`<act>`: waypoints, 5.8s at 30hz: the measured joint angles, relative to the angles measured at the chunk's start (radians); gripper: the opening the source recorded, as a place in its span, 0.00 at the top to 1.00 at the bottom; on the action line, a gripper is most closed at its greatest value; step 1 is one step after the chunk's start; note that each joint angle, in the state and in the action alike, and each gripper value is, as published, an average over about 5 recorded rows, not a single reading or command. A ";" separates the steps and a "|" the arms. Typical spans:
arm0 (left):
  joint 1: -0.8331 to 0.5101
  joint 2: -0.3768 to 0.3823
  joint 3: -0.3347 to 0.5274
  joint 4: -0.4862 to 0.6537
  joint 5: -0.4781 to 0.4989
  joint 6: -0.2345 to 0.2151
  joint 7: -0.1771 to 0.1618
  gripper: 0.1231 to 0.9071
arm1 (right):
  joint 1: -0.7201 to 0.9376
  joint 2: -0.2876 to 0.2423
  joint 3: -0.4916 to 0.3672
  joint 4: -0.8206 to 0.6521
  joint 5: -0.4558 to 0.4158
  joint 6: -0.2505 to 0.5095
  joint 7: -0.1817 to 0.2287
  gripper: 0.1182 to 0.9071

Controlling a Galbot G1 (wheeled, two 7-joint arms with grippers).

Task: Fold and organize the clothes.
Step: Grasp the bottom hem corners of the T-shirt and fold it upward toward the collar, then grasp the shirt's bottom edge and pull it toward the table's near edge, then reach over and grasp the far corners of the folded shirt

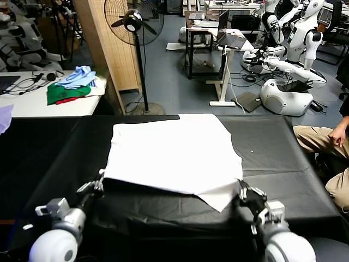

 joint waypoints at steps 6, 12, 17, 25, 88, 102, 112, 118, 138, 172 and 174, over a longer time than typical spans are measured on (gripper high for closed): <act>-0.084 0.013 0.031 0.089 0.075 -0.008 0.003 1.00 | 0.112 0.002 -0.066 -0.142 -0.029 0.038 -0.010 0.99; -0.172 0.027 0.072 0.174 0.125 -0.013 0.013 1.00 | 0.176 0.015 -0.105 -0.225 -0.046 0.049 -0.019 0.99; -0.234 0.037 0.111 0.228 0.153 -0.020 0.027 1.00 | 0.201 0.019 -0.114 -0.258 -0.056 0.053 -0.027 0.99; -0.287 0.038 0.139 0.279 0.168 -0.013 0.030 0.96 | 0.150 -0.011 -0.077 -0.187 -0.079 0.063 -0.053 0.59; 0.106 0.142 -0.022 -0.010 0.042 0.108 0.027 0.99 | -0.412 0.002 0.150 0.332 0.164 -0.269 0.136 1.00; 0.369 0.144 -0.148 -0.145 0.025 0.127 -0.005 0.85 | -0.504 -0.022 0.182 0.411 0.152 -0.294 0.053 0.54; 0.398 0.142 -0.225 -0.259 -0.056 0.237 -0.077 0.20 | -0.411 -0.079 0.258 0.423 0.298 -0.237 0.070 0.14; 0.259 0.203 -0.235 -0.224 -0.164 0.294 -0.109 0.14 | -0.127 -0.128 0.153 0.247 0.317 -0.180 0.100 0.14; -0.640 0.264 0.265 0.434 -0.287 0.339 -0.113 0.14 | 0.763 0.099 -0.386 -0.652 0.341 -0.201 0.080 0.14; -0.758 0.210 0.323 0.657 -0.248 0.373 0.010 0.89 | 0.900 0.279 -0.418 -1.057 0.198 -0.052 0.008 0.99; -0.755 0.211 0.317 0.650 -0.243 0.373 0.015 0.97 | 0.886 0.274 -0.405 -1.042 0.198 -0.028 0.002 1.00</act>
